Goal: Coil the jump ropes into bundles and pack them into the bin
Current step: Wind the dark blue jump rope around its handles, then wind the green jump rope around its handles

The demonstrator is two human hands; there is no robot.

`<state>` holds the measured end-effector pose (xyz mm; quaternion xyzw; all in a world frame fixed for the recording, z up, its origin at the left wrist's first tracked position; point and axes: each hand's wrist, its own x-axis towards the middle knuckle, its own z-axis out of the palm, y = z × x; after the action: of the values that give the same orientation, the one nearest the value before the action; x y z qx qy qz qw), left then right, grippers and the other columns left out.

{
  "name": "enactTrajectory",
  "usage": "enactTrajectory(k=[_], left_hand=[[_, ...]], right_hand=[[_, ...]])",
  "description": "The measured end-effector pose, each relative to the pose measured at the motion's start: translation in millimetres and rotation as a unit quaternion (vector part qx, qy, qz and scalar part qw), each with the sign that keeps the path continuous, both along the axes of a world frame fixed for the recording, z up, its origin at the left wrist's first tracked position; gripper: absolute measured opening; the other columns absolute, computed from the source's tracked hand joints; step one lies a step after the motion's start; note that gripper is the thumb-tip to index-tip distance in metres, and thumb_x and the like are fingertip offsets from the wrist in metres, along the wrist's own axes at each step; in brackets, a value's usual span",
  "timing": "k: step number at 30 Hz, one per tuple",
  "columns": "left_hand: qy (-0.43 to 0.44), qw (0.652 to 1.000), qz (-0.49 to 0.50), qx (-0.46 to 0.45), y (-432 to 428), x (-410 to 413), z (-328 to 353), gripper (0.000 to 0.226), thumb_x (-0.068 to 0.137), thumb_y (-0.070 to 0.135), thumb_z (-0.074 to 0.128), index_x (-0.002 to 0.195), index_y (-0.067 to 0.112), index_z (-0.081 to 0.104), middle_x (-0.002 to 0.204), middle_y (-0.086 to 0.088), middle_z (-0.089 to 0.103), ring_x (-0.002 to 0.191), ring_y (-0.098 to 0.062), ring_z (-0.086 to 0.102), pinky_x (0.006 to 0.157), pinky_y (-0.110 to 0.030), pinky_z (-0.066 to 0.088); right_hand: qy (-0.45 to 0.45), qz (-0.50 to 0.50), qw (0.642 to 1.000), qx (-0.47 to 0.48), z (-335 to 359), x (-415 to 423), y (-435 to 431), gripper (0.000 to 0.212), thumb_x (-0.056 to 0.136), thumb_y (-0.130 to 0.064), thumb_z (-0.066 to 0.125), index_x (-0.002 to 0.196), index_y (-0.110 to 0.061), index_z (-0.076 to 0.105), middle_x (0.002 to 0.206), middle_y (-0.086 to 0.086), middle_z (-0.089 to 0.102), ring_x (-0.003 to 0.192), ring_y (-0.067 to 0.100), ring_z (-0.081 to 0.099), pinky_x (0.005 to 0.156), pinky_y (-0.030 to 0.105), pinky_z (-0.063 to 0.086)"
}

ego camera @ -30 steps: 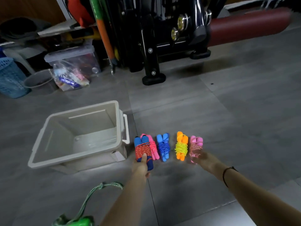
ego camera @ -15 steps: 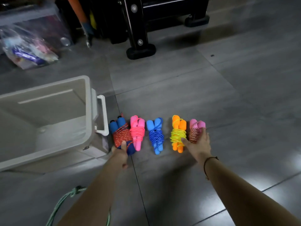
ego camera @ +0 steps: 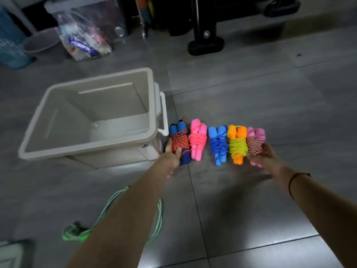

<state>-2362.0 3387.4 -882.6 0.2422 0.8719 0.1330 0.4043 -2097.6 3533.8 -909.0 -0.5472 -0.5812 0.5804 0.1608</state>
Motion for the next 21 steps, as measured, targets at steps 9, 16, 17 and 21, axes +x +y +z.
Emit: enactTrajectory(k=[9, 16, 17, 21], left_hand=[[0.029, 0.967, -0.245, 0.065, -89, -18, 11, 0.070, 0.088, 0.054, 0.047, 0.143, 0.056, 0.004, 0.152, -0.007, 0.032, 0.138, -0.027, 0.034, 0.112, -0.039, 0.030], [0.110, 0.955, -0.238, -0.138, -171, 22, -6, 0.100, 0.073, 0.060, 0.067, 0.135, 0.064, -0.012, 0.152, 0.008, -0.033, 0.141, -0.040, -0.017, 0.098, -0.073, 0.024], [0.125, 0.954, -0.240, -0.127, -171, 27, -7, 0.098, 0.075, 0.052, 0.068, 0.139, 0.061, -0.006, 0.154, 0.003, -0.027, 0.142, -0.041, -0.007, 0.101, -0.066, 0.029], [0.148, 0.967, -0.206, -0.005, -161, 36, -3, 0.056, 0.085, 0.016, 0.053, 0.133, 0.042, 0.038, 0.133, -0.010, 0.049, 0.114, -0.034, 0.055, 0.094, -0.041, 0.048]], right_hand=[[-0.240, 0.055, 0.966, 0.077, 19, -13, -34, 0.107, 0.050, -0.059, 0.074, 0.144, -0.031, 0.031, 0.157, 0.014, 0.010, 0.144, 0.034, 0.013, 0.119, 0.044, 0.005], [-0.391, 0.094, 0.908, 0.115, 7, -53, -83, 0.108, 0.075, -0.055, 0.062, 0.150, -0.020, -0.006, 0.159, 0.008, -0.011, 0.145, 0.036, -0.001, 0.113, 0.058, 0.013], [-0.394, 0.086, 0.908, 0.109, 10, -60, -88, 0.110, 0.076, -0.055, 0.062, 0.150, -0.014, -0.008, 0.159, 0.008, -0.011, 0.146, 0.034, -0.004, 0.114, 0.057, 0.011], [-0.354, 0.060, 0.930, 0.076, 28, -73, -100, 0.104, 0.078, -0.047, 0.064, 0.151, -0.012, -0.002, 0.158, 0.013, -0.008, 0.145, 0.035, -0.004, 0.117, 0.050, 0.007]])
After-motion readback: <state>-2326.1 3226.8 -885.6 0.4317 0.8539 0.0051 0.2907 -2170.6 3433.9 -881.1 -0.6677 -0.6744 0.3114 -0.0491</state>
